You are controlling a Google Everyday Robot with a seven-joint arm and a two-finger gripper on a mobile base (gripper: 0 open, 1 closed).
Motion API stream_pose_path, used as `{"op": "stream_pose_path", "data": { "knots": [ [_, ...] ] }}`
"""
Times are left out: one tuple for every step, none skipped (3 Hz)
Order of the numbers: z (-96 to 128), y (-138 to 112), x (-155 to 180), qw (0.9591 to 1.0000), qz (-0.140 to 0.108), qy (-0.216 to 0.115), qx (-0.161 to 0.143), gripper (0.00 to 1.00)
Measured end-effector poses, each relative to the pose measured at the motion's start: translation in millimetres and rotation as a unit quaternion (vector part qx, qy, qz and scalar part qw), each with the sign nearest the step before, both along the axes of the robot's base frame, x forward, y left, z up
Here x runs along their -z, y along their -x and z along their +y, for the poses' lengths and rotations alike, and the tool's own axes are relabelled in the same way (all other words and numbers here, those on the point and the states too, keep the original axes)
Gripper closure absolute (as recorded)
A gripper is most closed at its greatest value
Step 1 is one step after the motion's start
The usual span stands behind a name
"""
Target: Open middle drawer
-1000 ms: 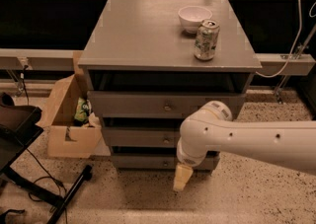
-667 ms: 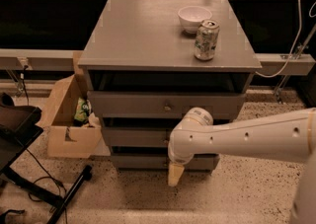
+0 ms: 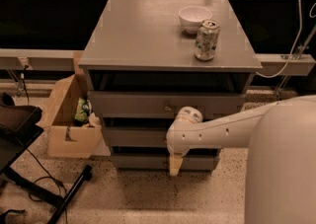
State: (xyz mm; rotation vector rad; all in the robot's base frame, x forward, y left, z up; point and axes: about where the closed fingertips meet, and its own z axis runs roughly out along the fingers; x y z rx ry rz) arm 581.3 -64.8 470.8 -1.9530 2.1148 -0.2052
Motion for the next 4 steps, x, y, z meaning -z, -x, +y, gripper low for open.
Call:
{"op": "stream_pose_path", "data": {
  "knots": [
    [-16, -32, 1, 0.9996, -0.014, 0.003, 0.024, 0.00],
    [-30, -56, 4, 0.9983, -0.020, -0.002, 0.055, 0.00],
    [-39, -66, 15, 0.9970, -0.019, -0.003, 0.075, 0.00],
    [-45, -70, 23, 0.9961, -0.018, 0.001, 0.086, 0.00]
  ]
}}
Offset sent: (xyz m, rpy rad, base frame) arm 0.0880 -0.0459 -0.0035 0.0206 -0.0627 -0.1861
